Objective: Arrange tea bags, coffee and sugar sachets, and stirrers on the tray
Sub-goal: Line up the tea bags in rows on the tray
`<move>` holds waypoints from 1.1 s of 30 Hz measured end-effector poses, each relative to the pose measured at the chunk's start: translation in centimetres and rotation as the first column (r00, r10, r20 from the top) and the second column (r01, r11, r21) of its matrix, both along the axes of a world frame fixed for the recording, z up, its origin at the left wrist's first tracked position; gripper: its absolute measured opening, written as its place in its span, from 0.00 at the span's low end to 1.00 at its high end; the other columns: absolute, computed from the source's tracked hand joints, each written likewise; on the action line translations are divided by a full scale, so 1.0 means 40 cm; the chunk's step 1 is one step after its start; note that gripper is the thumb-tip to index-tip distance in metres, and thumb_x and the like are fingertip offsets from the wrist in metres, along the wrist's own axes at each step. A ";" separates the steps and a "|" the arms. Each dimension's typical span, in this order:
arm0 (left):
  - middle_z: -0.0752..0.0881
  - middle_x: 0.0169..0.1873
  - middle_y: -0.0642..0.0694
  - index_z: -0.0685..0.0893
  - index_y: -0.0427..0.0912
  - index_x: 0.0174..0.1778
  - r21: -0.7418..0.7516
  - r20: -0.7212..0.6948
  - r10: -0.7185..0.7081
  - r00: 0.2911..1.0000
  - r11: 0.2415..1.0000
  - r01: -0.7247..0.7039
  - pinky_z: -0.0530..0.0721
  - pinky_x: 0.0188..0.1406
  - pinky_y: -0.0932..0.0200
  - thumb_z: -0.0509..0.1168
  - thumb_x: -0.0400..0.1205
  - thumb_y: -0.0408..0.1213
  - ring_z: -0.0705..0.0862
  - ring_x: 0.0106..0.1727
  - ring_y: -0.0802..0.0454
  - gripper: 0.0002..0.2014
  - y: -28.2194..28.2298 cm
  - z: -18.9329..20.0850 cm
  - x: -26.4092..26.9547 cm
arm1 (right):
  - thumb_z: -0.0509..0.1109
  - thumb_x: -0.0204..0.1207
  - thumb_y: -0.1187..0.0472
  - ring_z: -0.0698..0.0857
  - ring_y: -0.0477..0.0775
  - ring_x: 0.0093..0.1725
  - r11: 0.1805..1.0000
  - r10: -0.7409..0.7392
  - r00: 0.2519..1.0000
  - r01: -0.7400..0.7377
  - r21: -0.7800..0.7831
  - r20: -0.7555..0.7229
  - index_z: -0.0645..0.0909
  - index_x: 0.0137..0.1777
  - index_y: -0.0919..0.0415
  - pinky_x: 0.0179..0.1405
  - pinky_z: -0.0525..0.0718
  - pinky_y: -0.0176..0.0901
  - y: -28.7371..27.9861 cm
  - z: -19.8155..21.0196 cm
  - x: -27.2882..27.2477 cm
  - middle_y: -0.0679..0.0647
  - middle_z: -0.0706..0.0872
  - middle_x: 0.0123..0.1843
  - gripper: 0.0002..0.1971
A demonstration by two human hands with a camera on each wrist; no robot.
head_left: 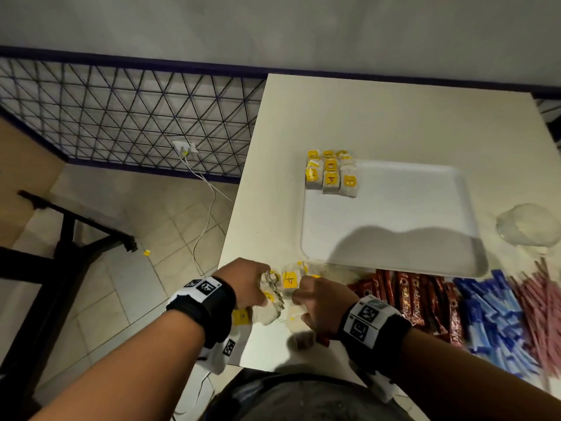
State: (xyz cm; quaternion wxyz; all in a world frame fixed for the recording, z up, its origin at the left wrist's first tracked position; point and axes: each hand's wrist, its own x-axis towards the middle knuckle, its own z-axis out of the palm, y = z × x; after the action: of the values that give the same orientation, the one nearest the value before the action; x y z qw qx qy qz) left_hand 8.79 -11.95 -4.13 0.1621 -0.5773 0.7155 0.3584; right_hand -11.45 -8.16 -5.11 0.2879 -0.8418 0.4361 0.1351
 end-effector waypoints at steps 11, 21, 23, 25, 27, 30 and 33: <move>0.90 0.43 0.47 0.86 0.44 0.44 0.065 -0.293 0.340 0.894 0.940 -0.336 0.82 0.55 0.51 0.81 0.65 0.50 0.87 0.48 0.49 0.19 -0.032 0.114 0.038 | 0.62 0.78 0.61 0.79 0.54 0.45 0.994 -0.018 0.979 0.038 -0.099 0.201 0.83 0.55 0.56 0.48 0.83 0.47 -0.041 0.039 -0.016 0.57 0.83 0.53 0.10; 0.90 0.35 0.49 0.88 0.43 0.40 0.142 -0.469 0.425 0.774 0.901 -0.409 0.82 0.42 0.56 0.81 0.63 0.43 0.85 0.37 0.51 0.14 -0.047 0.178 -0.060 | 0.79 0.67 0.51 0.77 0.37 0.42 0.948 -0.311 0.791 0.295 0.115 0.527 0.79 0.56 0.48 0.46 0.78 0.36 -0.110 0.181 -0.059 0.42 0.79 0.51 0.18; 0.88 0.37 0.44 0.87 0.39 0.41 0.289 -0.572 0.532 0.625 0.843 -0.453 0.82 0.41 0.58 0.80 0.62 0.35 0.85 0.38 0.49 0.14 -0.039 0.187 -0.091 | 0.79 0.68 0.56 0.81 0.44 0.40 0.925 -0.377 0.736 0.331 0.188 0.562 0.80 0.54 0.47 0.46 0.82 0.42 -0.113 0.181 -0.073 0.44 0.81 0.51 0.16; 0.88 0.41 0.37 0.85 0.34 0.45 0.462 -0.645 0.657 0.391 0.742 -0.486 0.84 0.43 0.58 0.78 0.60 0.29 0.87 0.42 0.43 0.18 -0.026 0.183 -0.121 | 0.79 0.68 0.58 0.83 0.46 0.36 0.888 -0.459 0.655 0.361 0.286 0.601 0.80 0.48 0.44 0.39 0.82 0.41 -0.119 0.180 -0.094 0.44 0.83 0.48 0.13; 0.87 0.40 0.34 0.83 0.34 0.48 0.600 -0.661 0.735 0.150 0.638 -0.482 0.83 0.43 0.55 0.75 0.60 0.25 0.86 0.40 0.40 0.19 -0.014 0.174 -0.155 | 0.80 0.68 0.59 0.82 0.45 0.32 0.857 -0.514 0.596 0.383 0.345 0.617 0.80 0.45 0.42 0.33 0.78 0.36 -0.123 0.185 -0.114 0.44 0.84 0.44 0.13; 0.86 0.42 0.35 0.82 0.38 0.56 0.693 -0.633 0.772 -0.056 0.533 -0.486 0.81 0.38 0.55 0.70 0.64 0.22 0.84 0.37 0.41 0.23 -0.002 0.167 -0.202 | 0.79 0.69 0.59 0.77 0.39 0.29 0.859 -0.510 0.617 0.402 0.316 0.600 0.80 0.47 0.43 0.31 0.73 0.32 -0.129 0.191 -0.141 0.42 0.81 0.39 0.13; 0.86 0.47 0.34 0.84 0.40 0.58 0.757 -0.584 0.796 -0.159 0.464 -0.459 0.86 0.27 0.58 0.65 0.70 0.21 0.86 0.34 0.42 0.21 0.006 0.167 -0.243 | 0.79 0.68 0.59 0.74 0.35 0.35 0.916 -0.373 0.693 0.382 0.124 0.617 0.79 0.50 0.46 0.39 0.71 0.33 -0.144 0.194 -0.163 0.43 0.79 0.47 0.14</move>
State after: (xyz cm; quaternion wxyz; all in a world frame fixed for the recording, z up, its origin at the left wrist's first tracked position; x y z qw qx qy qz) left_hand -0.95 -11.69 2.57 -0.4042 -0.4897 0.2066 0.7444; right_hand -17.95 -13.91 2.65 0.4324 -0.7320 0.4788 -0.2189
